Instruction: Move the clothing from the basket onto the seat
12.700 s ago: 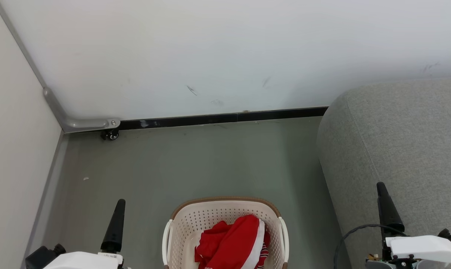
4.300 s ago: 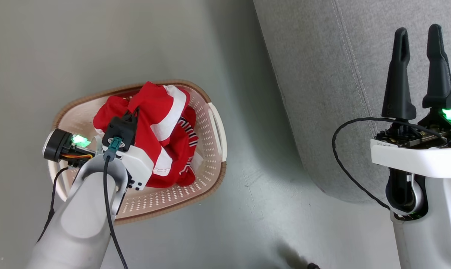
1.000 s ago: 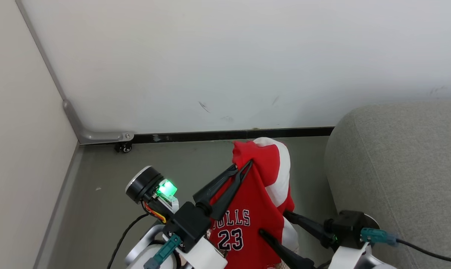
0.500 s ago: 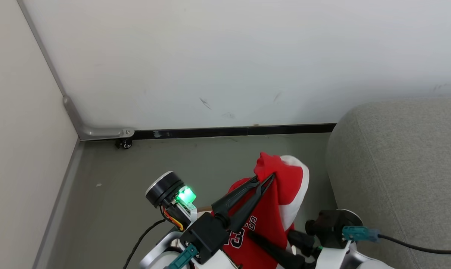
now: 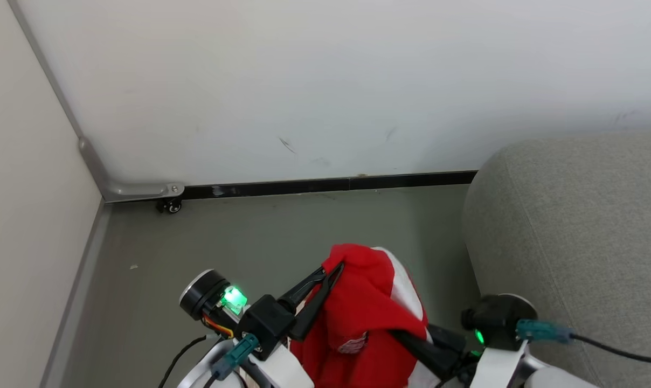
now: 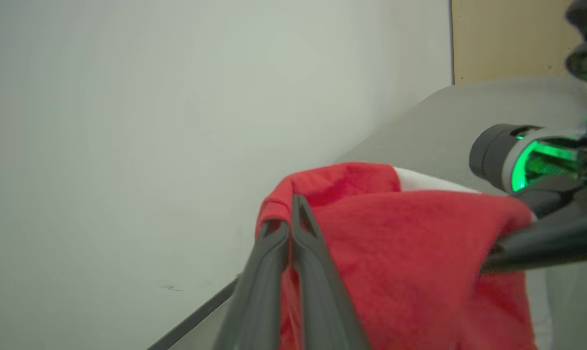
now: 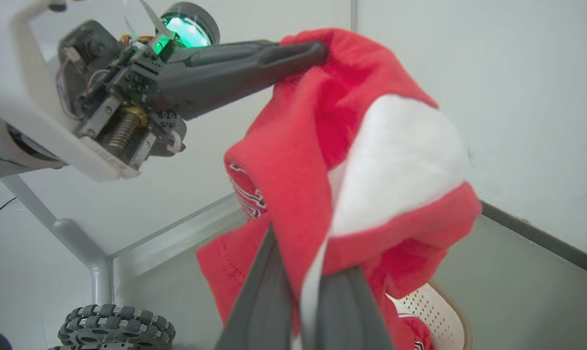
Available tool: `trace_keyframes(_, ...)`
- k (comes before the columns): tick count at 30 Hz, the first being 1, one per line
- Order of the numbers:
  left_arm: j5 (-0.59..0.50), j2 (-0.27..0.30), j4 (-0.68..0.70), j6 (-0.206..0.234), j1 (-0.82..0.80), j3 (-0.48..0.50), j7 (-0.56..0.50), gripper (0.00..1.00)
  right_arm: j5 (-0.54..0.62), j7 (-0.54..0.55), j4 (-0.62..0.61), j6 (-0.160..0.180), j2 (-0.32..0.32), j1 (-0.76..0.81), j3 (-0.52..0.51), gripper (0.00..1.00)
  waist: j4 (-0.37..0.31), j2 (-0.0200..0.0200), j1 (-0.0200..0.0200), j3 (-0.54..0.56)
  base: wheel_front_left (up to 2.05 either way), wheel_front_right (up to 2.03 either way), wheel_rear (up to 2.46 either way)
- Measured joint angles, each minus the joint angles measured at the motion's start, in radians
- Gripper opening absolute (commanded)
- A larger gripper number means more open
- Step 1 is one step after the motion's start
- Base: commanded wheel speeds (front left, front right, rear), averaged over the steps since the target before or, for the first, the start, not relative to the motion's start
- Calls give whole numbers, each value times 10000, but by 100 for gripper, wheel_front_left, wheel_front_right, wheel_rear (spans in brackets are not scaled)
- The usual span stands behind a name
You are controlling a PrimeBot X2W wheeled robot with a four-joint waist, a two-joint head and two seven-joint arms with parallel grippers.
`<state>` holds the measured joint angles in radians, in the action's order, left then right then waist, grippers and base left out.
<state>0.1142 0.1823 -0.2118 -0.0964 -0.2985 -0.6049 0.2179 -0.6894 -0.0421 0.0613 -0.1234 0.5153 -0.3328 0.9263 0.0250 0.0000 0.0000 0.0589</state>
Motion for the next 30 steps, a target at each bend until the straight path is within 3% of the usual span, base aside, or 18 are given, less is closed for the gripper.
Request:
trace_keyframes(4,180,6,-357,10,168,109,-73,0,-176,-341,46,0,105,21,-479,0,-125,0,0,-22,0,0,0)
trace_keyframes(5,222,6,-443,10,203,130,-109,7,-213,-443,61,0,138,25,-625,0,-158,0,0,-27,0,0,0)
trace_keyframes(7,439,-10,-550,10,316,184,-165,40,-249,-623,117,0,194,40,-926,0,-220,0,0,-38,0,0,0)
trace_keyframes(8,506,-21,-596,8,344,201,-165,46,-249,-679,150,0,221,48,-1055,0,-251,0,0,-44,0,0,0)
trace_keyframes(9,564,-40,-621,8,361,226,-165,67,-249,-742,184,0,240,54,-1154,0,-281,0,0,-51,0,0,0)
trace_keyframes(10,617,-71,-633,8,369,255,-163,100,-251,-802,222,-2,255,59,-1241,0,-310,0,0,-59,0,0,0)
trace_keyframes(30,1095,31,-755,253,435,991,-61,100,-305,-1515,809,0,577,1285,-3519,0,-1052,0,0,-182,0,0,0)
